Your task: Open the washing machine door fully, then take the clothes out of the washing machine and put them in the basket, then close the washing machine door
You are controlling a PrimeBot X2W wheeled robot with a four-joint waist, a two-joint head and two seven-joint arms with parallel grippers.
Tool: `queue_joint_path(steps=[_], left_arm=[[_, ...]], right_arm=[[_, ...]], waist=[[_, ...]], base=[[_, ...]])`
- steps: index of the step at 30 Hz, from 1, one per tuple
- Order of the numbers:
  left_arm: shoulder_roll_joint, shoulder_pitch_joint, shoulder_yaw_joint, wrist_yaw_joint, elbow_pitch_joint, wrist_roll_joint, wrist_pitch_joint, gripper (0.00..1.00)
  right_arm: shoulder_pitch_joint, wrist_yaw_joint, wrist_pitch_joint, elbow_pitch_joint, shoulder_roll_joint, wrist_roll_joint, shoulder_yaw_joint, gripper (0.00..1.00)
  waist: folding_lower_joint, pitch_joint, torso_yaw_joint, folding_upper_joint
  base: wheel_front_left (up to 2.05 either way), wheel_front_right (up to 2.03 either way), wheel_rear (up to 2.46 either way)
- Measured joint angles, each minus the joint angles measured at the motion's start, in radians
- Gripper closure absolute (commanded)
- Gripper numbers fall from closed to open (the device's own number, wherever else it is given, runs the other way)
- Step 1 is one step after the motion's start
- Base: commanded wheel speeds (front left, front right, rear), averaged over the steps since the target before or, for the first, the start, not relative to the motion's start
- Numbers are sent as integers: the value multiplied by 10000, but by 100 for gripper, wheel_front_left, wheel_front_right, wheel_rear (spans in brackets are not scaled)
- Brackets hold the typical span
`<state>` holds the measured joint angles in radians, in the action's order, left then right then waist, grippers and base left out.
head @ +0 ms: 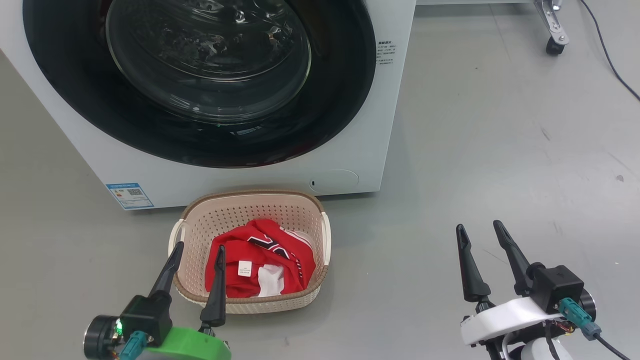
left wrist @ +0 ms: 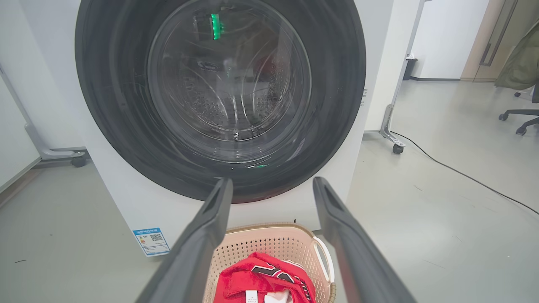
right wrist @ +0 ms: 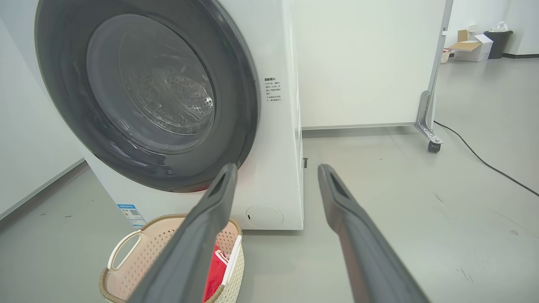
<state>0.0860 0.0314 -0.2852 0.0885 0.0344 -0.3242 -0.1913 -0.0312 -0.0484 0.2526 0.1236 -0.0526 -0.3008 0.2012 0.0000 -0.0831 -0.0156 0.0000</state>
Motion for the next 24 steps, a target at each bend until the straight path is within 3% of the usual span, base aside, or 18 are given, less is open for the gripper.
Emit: queue_joint_path(steps=[10,11,24], left_arm=[[15,5,8,6,-111,4,54,0],[19,6,8,31,-115,4,54,100],[-134,326,-178,27,936,-194,54,100]], right_arm=[[-53,77,0,-90,17,0,0,0],[-67,79,0,-105,21,0,0,100],[-620,65,-10,907,186,-190,59,100]], waist=[[0,-19,-4,0],[0,-20,-3,0],[0,-23,1,0]], base=[[0,0,0],[0,0,0],[0,0,0]])
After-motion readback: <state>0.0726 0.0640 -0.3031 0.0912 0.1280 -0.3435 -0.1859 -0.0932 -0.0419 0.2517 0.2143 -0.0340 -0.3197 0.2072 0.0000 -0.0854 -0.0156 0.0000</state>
